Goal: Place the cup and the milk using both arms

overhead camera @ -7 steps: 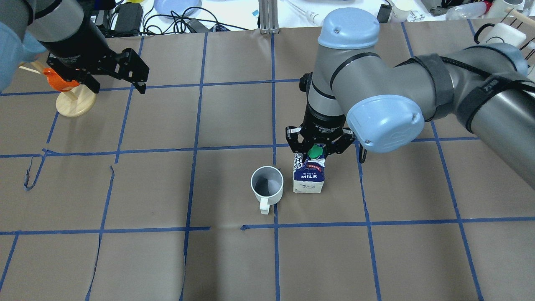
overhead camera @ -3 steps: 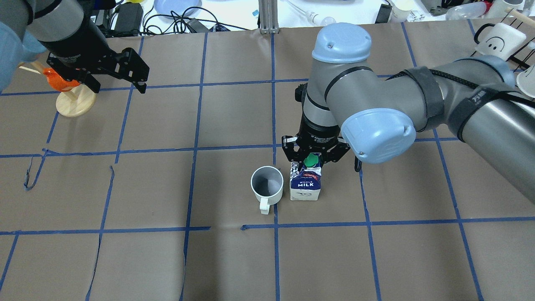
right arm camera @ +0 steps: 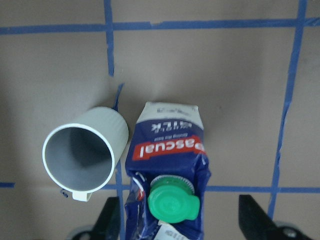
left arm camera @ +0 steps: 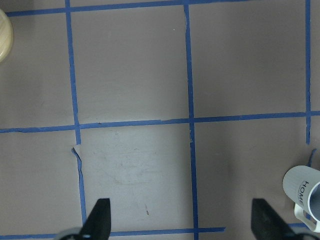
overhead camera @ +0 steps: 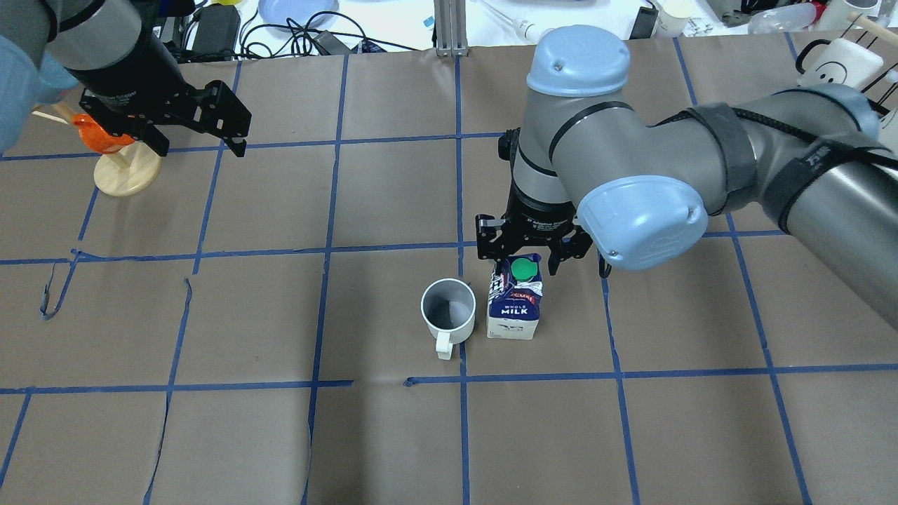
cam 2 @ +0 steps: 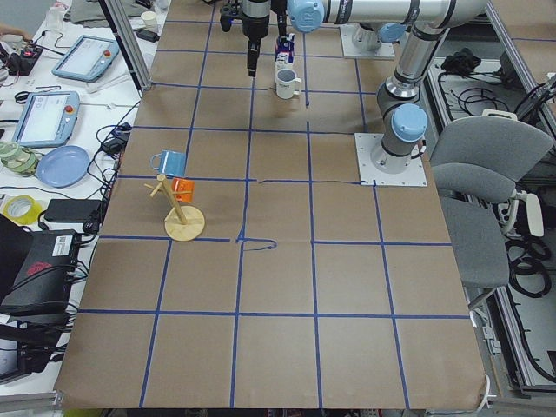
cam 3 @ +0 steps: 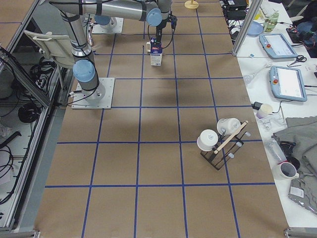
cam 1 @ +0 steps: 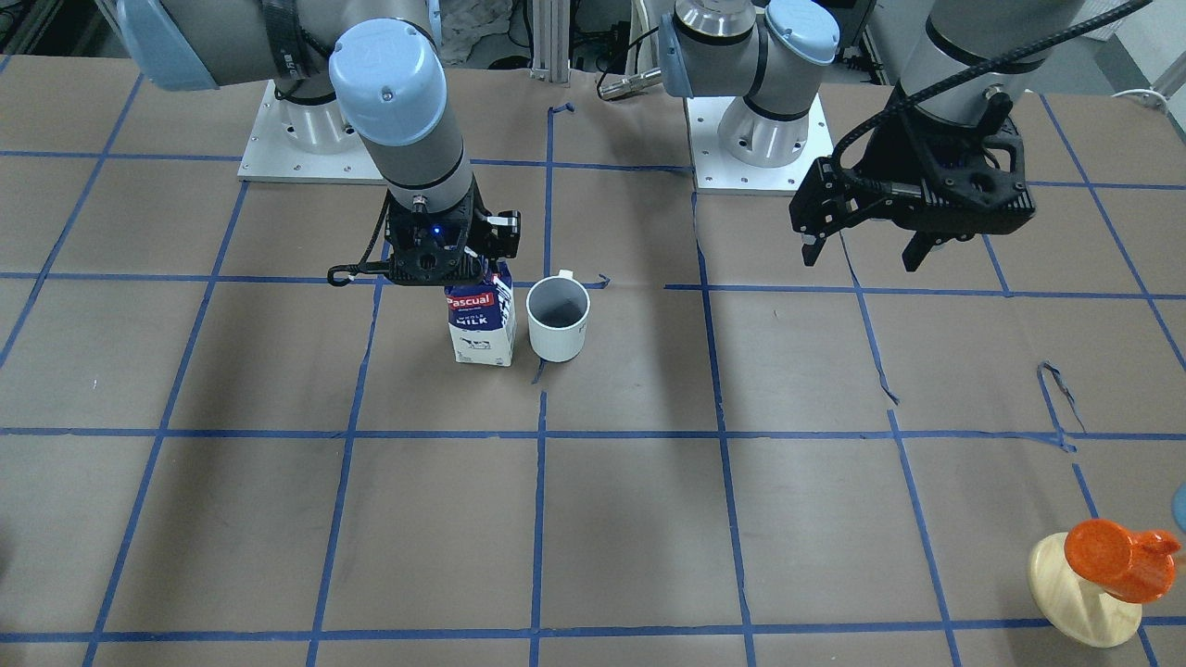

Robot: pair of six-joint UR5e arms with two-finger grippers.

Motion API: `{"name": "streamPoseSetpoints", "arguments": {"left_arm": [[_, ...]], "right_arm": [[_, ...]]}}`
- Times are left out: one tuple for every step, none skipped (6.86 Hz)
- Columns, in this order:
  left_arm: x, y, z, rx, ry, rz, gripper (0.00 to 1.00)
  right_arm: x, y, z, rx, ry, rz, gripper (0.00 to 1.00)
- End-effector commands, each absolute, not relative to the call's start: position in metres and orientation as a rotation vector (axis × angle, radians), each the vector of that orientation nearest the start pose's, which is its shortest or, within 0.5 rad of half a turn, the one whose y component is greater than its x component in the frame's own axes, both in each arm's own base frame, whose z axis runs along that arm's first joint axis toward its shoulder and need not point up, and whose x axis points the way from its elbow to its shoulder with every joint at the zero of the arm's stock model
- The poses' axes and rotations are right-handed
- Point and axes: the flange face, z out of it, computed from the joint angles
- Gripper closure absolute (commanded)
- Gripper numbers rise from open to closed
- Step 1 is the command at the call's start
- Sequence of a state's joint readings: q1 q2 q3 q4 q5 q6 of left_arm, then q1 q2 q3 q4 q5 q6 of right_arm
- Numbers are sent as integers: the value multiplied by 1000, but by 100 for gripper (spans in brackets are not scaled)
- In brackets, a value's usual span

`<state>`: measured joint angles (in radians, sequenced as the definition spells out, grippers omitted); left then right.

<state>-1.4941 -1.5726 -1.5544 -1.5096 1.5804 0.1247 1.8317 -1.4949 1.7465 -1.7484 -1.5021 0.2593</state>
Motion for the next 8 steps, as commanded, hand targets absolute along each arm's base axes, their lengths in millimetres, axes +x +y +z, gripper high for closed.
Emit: {"name": "streamPoseSetpoints", "arguments": {"left_arm": [[-94, -508, 502, 74, 3120, -117, 0], [-94, -509, 502, 74, 3121, -120, 0], [-94, -508, 502, 76, 3121, -120, 0], [-94, -509, 501, 74, 3122, -118, 0], [-94, -508, 502, 74, 3121, -120, 0], [-94, -508, 503, 74, 3121, -122, 0], [-94, -508, 502, 74, 3121, -120, 0], [-94, -509, 501, 74, 3122, -118, 0]], "right_arm": [[248, -468, 461, 24, 3181, -8, 0], [234, -479, 498, 81, 3174, -60, 0], [209, -489, 516, 156, 3167, -60, 0], [187, -496, 521, 228, 3156, -68, 0], [175, -500, 527, 267, 3148, -98, 0], [171, -501, 532, 279, 3142, -122, 0], [167, -502, 533, 291, 3139, -124, 0], [164, -503, 533, 298, 3137, -123, 0]]}}
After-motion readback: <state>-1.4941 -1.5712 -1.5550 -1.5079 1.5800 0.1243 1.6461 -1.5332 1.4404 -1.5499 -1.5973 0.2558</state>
